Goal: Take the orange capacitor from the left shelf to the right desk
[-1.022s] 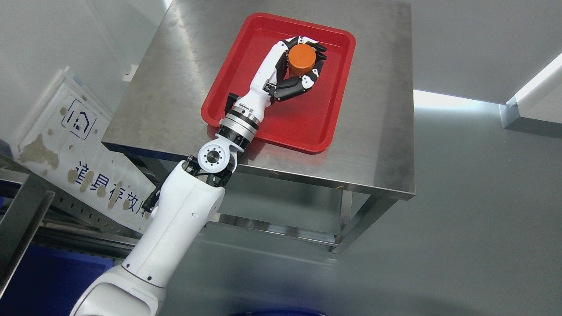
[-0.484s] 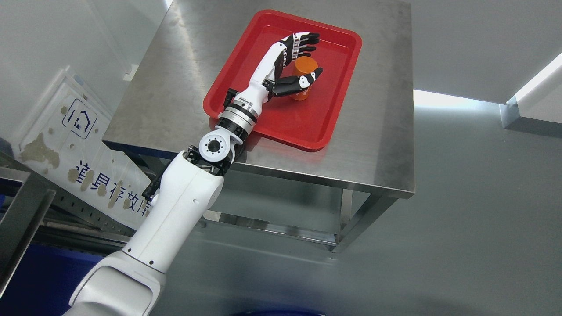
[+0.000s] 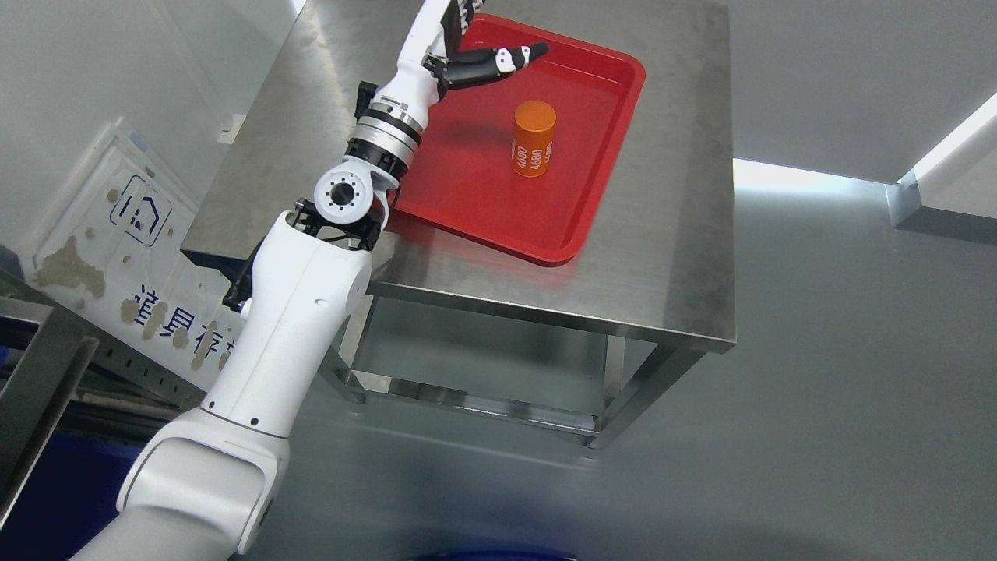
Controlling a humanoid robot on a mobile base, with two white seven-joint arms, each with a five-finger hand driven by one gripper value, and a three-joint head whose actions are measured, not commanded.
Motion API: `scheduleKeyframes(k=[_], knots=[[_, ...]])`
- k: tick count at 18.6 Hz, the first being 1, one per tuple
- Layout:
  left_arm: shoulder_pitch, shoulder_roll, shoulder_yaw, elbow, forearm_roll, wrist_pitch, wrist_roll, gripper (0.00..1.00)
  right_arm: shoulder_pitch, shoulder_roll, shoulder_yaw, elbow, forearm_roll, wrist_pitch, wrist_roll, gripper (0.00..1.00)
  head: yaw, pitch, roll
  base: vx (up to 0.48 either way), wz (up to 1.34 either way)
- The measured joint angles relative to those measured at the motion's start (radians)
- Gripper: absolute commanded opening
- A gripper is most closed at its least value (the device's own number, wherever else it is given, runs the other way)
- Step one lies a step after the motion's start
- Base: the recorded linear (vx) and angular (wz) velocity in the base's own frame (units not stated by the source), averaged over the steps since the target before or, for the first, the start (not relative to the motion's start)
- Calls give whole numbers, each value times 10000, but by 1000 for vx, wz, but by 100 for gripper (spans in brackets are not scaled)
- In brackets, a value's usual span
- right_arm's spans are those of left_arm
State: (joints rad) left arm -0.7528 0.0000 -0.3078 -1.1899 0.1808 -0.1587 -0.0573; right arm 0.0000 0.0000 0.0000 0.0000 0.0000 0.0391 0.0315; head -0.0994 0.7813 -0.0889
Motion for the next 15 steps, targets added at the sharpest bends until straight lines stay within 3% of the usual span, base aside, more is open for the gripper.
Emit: scheduleKeyframes(k=[8,15], knots=[[1288,0,2064,-1311,25,808,-71,97,0,0,0,0,0,0,0,100,0,0,0,0,0],[3273,0,2700,-2776,-12,1170,934,99,0,0,0,0,0,0,0,100,0,0,0,0,0]])
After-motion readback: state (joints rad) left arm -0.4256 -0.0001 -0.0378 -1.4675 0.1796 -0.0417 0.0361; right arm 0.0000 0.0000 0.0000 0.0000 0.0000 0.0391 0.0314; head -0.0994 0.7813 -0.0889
